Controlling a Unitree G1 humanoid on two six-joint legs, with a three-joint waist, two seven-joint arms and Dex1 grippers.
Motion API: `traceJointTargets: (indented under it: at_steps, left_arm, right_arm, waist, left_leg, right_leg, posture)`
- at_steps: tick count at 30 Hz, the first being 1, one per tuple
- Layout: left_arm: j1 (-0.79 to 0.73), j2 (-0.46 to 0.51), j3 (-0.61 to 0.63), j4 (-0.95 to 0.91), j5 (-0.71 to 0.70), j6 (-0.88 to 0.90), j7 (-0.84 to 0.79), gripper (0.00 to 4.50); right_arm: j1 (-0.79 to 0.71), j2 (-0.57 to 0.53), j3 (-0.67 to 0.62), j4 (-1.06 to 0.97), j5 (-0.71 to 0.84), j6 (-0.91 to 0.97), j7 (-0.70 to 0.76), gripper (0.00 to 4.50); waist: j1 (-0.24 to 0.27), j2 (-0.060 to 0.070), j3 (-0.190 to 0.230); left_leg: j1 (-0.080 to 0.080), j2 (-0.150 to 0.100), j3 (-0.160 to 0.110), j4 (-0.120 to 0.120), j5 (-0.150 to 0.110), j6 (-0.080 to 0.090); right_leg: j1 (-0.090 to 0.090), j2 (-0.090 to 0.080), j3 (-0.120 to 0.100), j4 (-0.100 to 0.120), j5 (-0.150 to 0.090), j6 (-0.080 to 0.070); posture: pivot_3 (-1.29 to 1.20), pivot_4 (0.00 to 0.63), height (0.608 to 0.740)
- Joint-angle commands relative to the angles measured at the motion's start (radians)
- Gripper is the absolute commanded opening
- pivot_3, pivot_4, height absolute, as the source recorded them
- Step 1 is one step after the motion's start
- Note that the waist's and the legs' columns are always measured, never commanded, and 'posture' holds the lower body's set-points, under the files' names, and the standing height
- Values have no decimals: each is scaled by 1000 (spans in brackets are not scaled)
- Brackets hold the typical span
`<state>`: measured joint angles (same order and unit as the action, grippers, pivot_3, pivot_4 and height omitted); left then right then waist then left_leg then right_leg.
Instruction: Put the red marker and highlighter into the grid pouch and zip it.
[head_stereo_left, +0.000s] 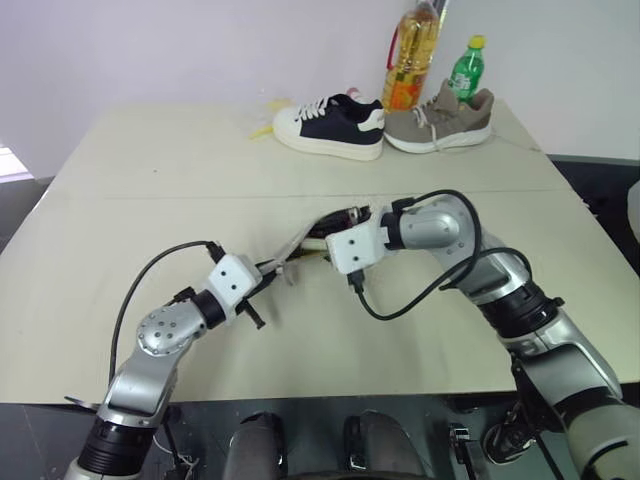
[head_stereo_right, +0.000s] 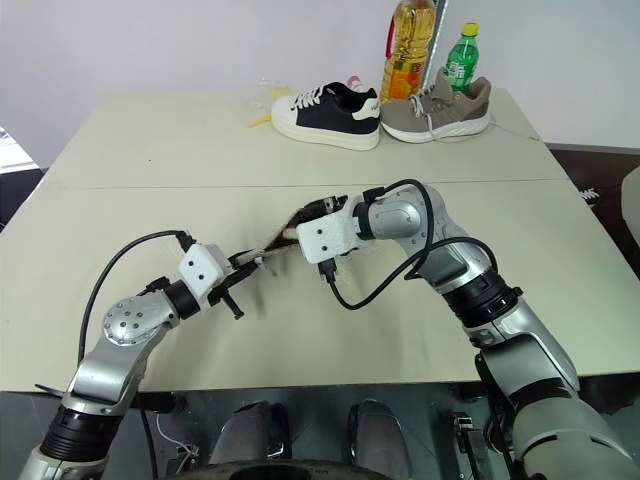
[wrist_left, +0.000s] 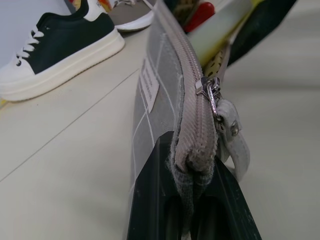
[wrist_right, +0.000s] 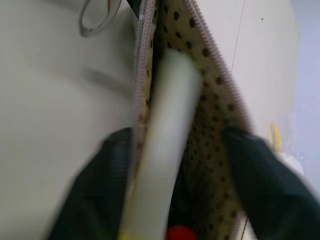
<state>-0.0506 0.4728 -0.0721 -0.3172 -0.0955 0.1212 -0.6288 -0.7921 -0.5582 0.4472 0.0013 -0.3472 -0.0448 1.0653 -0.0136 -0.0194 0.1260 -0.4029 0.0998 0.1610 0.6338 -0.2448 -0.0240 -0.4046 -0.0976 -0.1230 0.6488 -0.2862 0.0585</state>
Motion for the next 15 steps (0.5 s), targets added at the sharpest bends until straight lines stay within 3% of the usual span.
traceJointTargets:
  at_steps: [1,15]
  left_arm:
    - [-4,-4,-1,-41,-18,-5,-2,0]
    - [-4,-41,20,-29,-72,35,4,0]
  right_arm:
    - [-33,-9,-47,-16,27,-17,-14,4455]
    - [-27,-52,-116,-14,120,27,4,4455]
  waist:
    - [0,0,0]
    - [0,0,0]
  left_leg:
    - [0,0,0,0,0,0]
    - [0,0,0,0,0,0]
  right_leg:
    - [0,0,0,0,0,0]
    - [0,0,0,0,0,0]
  posture:
    - [0,150,705]
    - [0,150,705]
